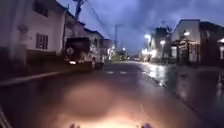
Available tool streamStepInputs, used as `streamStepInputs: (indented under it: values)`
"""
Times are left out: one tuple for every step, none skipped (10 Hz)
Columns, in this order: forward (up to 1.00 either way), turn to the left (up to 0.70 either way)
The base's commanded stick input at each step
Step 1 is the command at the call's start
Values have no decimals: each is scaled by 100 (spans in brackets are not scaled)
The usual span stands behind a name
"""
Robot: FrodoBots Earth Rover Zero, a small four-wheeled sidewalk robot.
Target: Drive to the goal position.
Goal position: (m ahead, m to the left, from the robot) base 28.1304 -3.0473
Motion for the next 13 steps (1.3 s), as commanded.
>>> streamStepInputs:
  values:
    - [50,0]
    - [50,0]
    - [50,0]
    - [50,0]
    - [50,0]
    - [50,0]
    - [50,0]
    - [50,-11]
    - [50,-50]
    - [50,-50]
    - [50,-50]
    - [50,-18]
    - [50,0]
